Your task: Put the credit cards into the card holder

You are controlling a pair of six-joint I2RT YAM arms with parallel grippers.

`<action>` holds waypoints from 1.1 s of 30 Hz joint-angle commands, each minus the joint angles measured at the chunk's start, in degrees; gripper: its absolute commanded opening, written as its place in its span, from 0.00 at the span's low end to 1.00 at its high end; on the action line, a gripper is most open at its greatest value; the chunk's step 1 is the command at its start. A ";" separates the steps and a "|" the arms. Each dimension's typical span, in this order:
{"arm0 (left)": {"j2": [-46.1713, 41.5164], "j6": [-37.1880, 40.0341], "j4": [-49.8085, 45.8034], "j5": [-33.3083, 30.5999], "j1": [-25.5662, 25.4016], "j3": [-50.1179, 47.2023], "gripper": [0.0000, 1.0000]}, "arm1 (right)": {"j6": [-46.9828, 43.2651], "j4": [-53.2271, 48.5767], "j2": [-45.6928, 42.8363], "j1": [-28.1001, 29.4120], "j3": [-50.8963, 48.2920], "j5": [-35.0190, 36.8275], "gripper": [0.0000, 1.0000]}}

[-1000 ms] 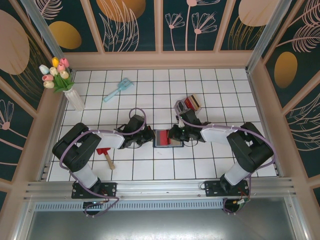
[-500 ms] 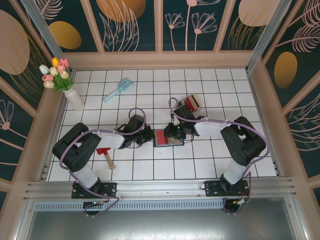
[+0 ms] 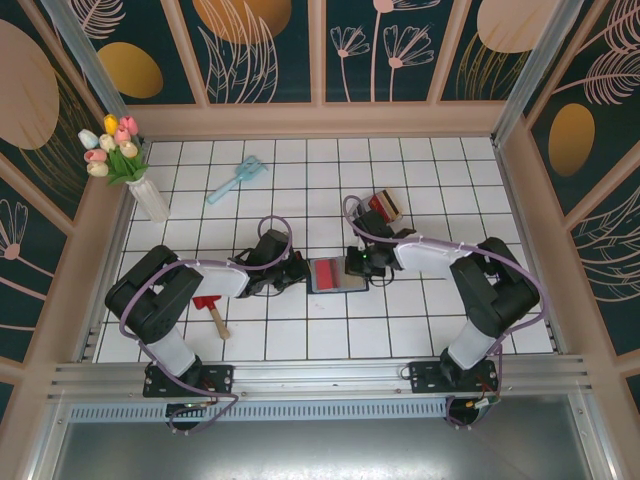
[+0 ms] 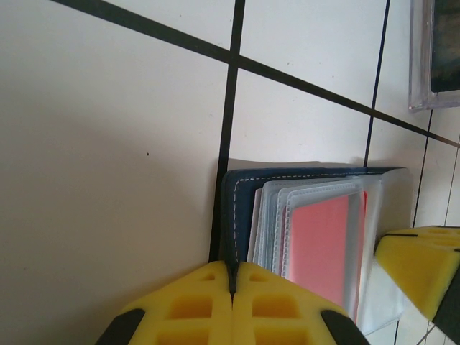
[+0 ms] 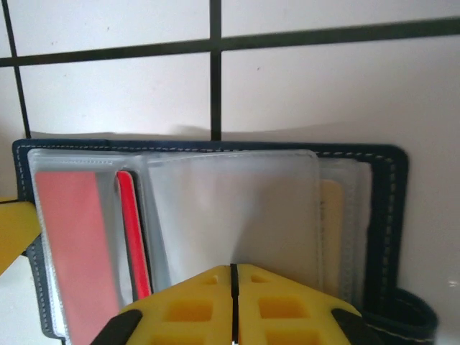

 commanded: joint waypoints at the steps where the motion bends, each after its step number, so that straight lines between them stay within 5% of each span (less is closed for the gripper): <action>1: 1.01 0.30 -1.29 -0.01 -0.28 -0.78 0.00 | -1.92 -7.96 0.74 -0.50 1.50 9.25 0.04; 7: 1.08 0.20 -1.06 -0.12 -0.26 -0.89 0.00 | -1.59 -9.71 -2.15 0.54 4.52 14.19 0.11; 13: 0.42 0.90 -1.47 0.70 -0.23 0.37 0.00 | -0.33 -10.08 -5.00 0.89 5.84 15.63 0.31; 15: -0.26 1.25 -1.90 0.57 -0.26 0.68 0.00 | -0.19 -12.57 -4.23 0.79 5.73 19.31 0.32; 26: -0.01 2.08 -3.28 0.25 -0.25 1.37 0.00 | 0.57 -6.16 -1.82 -1.10 1.12 6.02 0.32; 33: -0.20 2.31 -4.03 -0.29 -0.25 1.40 0.00 | 1.05 -9.11 1.05 -1.02 -0.53 11.49 0.24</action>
